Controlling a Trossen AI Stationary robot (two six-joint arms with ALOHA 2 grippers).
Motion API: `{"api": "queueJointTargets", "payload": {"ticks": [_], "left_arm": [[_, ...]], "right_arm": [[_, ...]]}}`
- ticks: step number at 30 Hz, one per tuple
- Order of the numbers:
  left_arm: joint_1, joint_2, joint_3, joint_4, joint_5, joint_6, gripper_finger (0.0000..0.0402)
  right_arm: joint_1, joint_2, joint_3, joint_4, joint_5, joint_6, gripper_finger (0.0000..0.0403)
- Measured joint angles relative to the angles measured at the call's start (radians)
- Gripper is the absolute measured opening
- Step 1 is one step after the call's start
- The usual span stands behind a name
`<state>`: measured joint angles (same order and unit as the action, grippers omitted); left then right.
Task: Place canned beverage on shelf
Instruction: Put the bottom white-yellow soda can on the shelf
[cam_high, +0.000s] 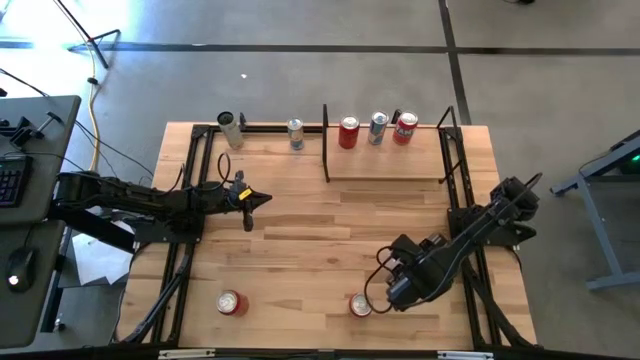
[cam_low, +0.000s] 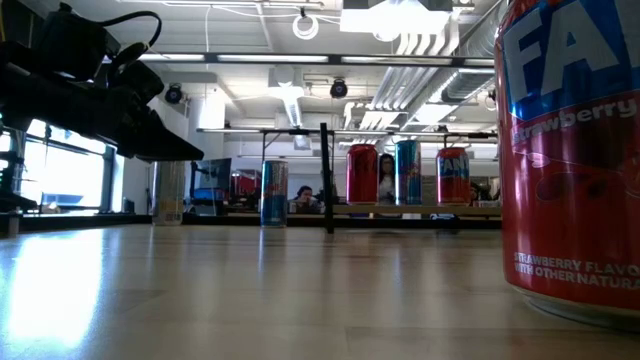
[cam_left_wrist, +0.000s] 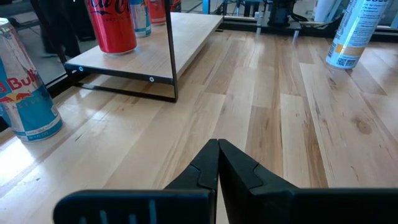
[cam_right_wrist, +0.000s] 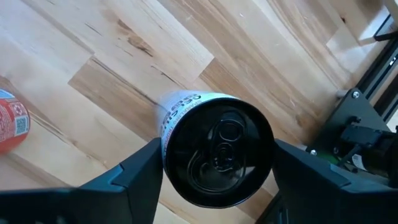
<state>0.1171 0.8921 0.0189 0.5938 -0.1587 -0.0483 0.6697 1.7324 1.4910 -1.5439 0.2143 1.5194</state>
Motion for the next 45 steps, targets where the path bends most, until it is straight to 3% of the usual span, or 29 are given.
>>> {"api": "queueJointTargets", "payload": {"ticks": [10,24,34,45], "left_arm": [[0.000,0.000,0.000,0.000,0.000,0.000,0.0000],[0.000,0.000,0.000,0.000,0.000,0.006,0.0000],[0.000,0.000,0.000,0.000,0.000,0.008,0.0000],[0.000,0.000,0.000,0.001,-0.001,0.008,0.0000]], "right_arm": [[-0.093,-0.003,0.005,0.004,-0.108,-0.128,0.0246],[-0.309,-0.113,0.062,-0.018,0.001,-0.133,0.0244],[-0.714,-0.301,0.063,-0.027,0.082,-0.397,0.0244],[-1.221,-0.358,0.064,-0.028,0.039,-0.789,0.0244]]}}
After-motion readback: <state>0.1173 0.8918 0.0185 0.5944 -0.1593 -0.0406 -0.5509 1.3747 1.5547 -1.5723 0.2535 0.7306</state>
